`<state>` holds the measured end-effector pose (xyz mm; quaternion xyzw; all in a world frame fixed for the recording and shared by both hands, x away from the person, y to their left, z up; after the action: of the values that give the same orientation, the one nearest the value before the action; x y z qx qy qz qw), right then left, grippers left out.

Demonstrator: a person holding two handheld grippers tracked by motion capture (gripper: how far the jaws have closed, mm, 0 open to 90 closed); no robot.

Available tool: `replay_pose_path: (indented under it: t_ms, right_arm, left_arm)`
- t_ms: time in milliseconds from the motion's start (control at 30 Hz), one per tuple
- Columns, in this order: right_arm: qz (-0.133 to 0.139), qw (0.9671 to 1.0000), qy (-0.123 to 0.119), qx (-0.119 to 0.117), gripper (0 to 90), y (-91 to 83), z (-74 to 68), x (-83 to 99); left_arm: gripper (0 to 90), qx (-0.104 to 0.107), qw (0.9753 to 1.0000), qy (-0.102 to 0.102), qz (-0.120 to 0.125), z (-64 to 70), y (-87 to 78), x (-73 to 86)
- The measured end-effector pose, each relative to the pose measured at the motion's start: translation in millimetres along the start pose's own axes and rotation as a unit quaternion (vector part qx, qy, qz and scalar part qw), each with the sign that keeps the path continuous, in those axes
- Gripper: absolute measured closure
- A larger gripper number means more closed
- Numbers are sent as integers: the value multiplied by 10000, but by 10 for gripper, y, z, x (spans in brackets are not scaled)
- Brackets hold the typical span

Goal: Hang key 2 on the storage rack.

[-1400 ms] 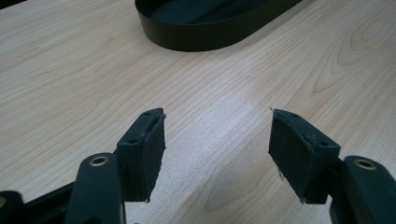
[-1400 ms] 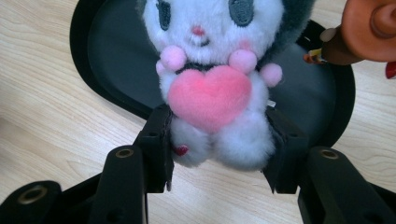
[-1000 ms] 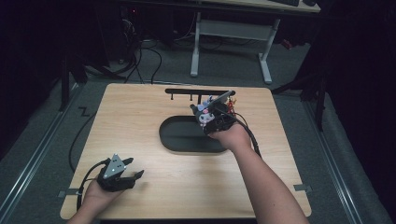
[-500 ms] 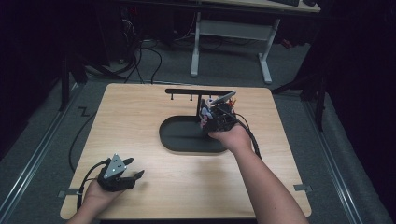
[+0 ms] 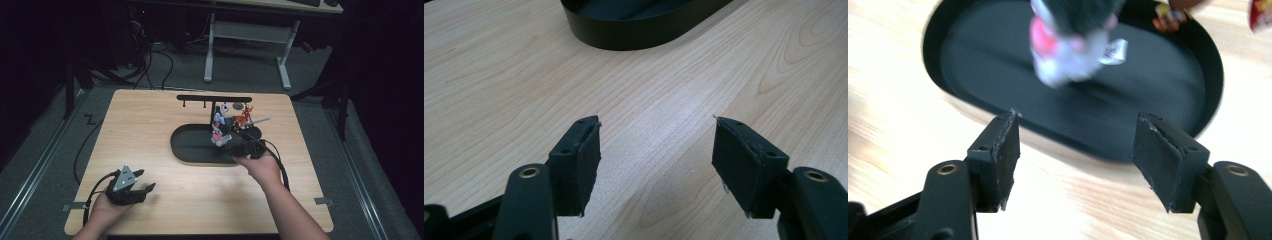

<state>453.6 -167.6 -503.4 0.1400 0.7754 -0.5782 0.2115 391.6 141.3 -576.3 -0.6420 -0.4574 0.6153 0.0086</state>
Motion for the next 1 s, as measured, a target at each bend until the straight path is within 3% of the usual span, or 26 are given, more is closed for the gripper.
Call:
replay_pose_path:
  t_ms: [133,467,600,800,933,967,1000]
  right_arm:
    - [199,9998,-88,-20,360,53,124,239]
    - [719,9973,98,-119,366,187,412,756]
    - [986,9951,-105,-11,356,231,474,942]
    - [1448,9880,-514,137,334,216,493,1075]
    - [2105,9752,-673,117,344,104,491,1173]
    - [2048,9760,-734,71,313,60,491,1175]
    - [2172,9727,-810,136,307,2,512,1149]
  left_arm:
    - [358,12,10000,9,-22,15,14,1]
    - [357,56,10000,33,-40,56,48,-1]
    - [358,128,9999,-38,-27,73,50,-2]
    - [359,248,9996,-145,27,113,56,-13]
    - [359,256,9993,-261,77,127,68,-23]
    - [359,275,9991,-303,96,130,72,-29]
    - [360,282,9990,-318,103,136,82,-32]
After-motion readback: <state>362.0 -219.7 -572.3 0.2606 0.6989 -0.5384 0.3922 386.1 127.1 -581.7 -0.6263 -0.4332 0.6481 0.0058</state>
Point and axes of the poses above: each handheld gripper's, and its own axes: y roughly forward along the jaws, x roughly out of its underside, z roughly to its right, the point moved 10 cm from there along y, roughly forward along the jaws, and after that the axes turned 11 degrees about y, right-handed, at the moved point
